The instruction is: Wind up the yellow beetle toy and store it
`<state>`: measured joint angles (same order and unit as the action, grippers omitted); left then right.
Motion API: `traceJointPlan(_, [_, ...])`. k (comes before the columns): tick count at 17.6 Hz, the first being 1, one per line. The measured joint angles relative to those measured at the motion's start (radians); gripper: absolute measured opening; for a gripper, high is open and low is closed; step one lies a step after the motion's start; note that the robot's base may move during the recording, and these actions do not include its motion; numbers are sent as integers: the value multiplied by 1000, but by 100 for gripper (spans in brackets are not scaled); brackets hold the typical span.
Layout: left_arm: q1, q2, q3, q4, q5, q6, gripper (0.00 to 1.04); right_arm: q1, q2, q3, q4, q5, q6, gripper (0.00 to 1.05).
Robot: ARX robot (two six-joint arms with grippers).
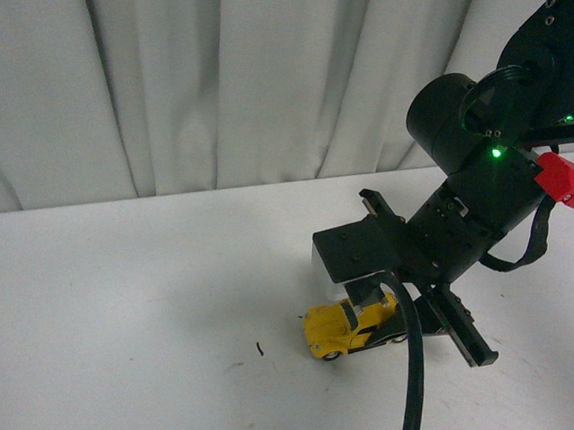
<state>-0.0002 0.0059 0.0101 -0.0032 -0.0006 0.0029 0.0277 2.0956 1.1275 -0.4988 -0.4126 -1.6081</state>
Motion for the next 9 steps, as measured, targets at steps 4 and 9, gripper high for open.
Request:
traceJointPlan(4, [0,0,0,0,0,0,98,-57,-11,-26,-5,-15,-75,42])
traceJointPlan(9, [0,0,0,0,0,0,98,-141,-16,-37,-34,-26,-116,42])
